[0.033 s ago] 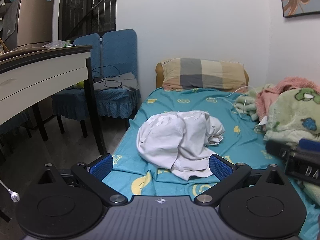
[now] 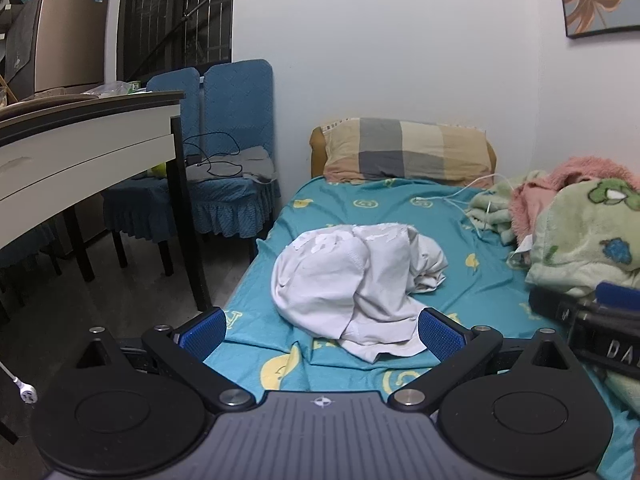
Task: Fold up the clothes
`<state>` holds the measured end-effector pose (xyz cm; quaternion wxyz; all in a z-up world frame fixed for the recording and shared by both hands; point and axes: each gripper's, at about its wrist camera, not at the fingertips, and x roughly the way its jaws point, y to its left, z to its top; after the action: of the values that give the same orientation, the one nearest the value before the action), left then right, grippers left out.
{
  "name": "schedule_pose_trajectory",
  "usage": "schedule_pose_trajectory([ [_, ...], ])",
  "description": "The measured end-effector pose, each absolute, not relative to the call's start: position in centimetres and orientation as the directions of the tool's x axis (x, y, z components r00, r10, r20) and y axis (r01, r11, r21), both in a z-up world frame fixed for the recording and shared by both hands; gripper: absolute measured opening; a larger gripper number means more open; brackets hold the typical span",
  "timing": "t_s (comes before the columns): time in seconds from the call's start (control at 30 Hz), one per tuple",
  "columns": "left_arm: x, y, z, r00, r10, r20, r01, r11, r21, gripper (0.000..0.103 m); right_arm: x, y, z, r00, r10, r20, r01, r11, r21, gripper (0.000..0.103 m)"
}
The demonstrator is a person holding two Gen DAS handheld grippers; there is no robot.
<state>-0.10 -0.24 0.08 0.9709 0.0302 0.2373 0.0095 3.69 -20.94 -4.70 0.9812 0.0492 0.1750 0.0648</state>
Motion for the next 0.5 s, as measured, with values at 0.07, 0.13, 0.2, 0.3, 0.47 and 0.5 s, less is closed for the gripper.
schedule_pose_trajectory([
  [0.07,-0.2,-0.5,0.2,0.890,0.034,-0.455,-0.003,0.998,0.068,0.103,3.6,-21.1,-4.4,0.931,0.144,-0.334,-0.107,0.986,0.127,0.086],
  [0.13,-0.4,-0.8,0.3,0.892,0.035,-0.450,-0.003,0.997,0.072,0.103,3.5,-21.2,-4.1,0.932,0.144,-0.332,-0.104,0.985,0.135,0.086],
  [0.2,-0.5,-1.1,0.4,0.895,0.036,-0.445,-0.002,0.997,0.076,0.103,3.4,-21.4,-3.8,0.933,0.143,-0.329,-0.101,0.985,0.144,0.086],
  [0.3,-0.2,-0.7,-0.1,0.891,0.019,-0.454,0.007,0.998,0.056,0.103,4.0,-21.4,-4.5,0.926,0.143,-0.349,-0.103,0.986,0.131,0.086],
  [0.47,0.3,-0.4,-0.5,0.885,0.013,-0.465,0.008,0.999,0.042,0.103,4.0,-21.4,-5.1,0.927,0.144,-0.346,-0.104,0.986,0.131,0.086],
  [0.5,0.3,-0.5,-0.5,0.885,0.011,-0.465,0.009,0.999,0.040,0.103,3.9,-21.4,-5.1,0.927,0.144,-0.345,-0.104,0.986,0.131,0.086],
])
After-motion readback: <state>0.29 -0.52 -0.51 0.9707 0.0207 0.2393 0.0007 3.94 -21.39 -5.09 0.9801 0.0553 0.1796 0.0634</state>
